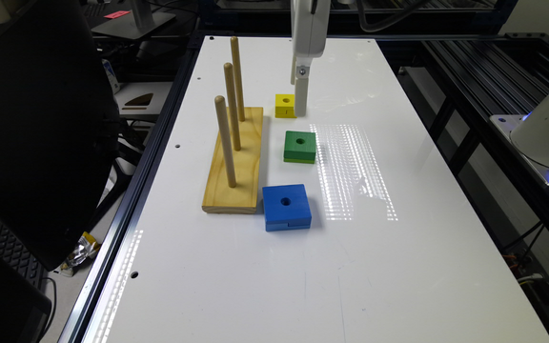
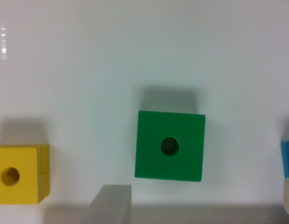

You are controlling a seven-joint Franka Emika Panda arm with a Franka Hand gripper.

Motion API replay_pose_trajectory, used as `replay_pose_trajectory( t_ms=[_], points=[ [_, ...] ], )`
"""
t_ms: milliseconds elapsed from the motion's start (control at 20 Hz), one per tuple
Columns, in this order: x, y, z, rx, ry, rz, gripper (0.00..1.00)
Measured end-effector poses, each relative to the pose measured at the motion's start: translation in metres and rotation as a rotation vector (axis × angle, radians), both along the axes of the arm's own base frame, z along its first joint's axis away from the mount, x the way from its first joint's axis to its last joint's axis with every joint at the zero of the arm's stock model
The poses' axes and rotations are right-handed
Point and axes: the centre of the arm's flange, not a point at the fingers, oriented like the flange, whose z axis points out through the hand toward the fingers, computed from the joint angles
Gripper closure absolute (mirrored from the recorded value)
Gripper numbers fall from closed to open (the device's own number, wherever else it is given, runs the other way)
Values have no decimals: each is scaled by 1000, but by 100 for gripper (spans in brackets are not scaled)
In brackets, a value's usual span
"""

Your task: Pick up green block.

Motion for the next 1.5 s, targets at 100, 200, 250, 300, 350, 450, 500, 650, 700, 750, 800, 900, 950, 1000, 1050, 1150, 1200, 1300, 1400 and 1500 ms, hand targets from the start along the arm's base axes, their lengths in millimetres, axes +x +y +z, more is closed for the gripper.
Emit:
replay_pose_trajectory(
  t_ms=[100,200,250,300,350,450,500,650,700,750,800,900,950,1000,1050,1150,1200,1300,1400,1500],
  points=[
    [1,0,-4,0,-1,0,0],
    [2,-1,-7,0,-5,-1,0],
    [2,-2,-7,0,-7,-2,0],
    [2,-3,-8,0,-8,-2,0],
    [3,-4,-7,0,-8,-2,0],
    [3,-6,-7,0,-10,-1,0],
    [4,-7,-6,0,-11,-1,0],
    [4,-10,-6,0,-13,-1,0],
    [4,-11,-6,0,-13,-1,0],
    [4,-11,-6,0,-13,-1,0],
    [4,-11,-6,0,-13,-1,0],
    [4,-11,-9,0,-10,-2,0],
    [5,-12,-13,0,-10,-2,0],
    [5,-12,-18,1,-10,-2,0],
    [6,-12,-23,1,-11,-3,0],
    [8,-12,-38,2,-13,-2,0],
    [9,-12,-44,3,-15,-2,0],
    [10,-12,-54,4,-18,-2,0],
    [11,-12,-55,4,-20,-2,0],
    [11,-12,-54,4,-22,-2,0]
  ],
)
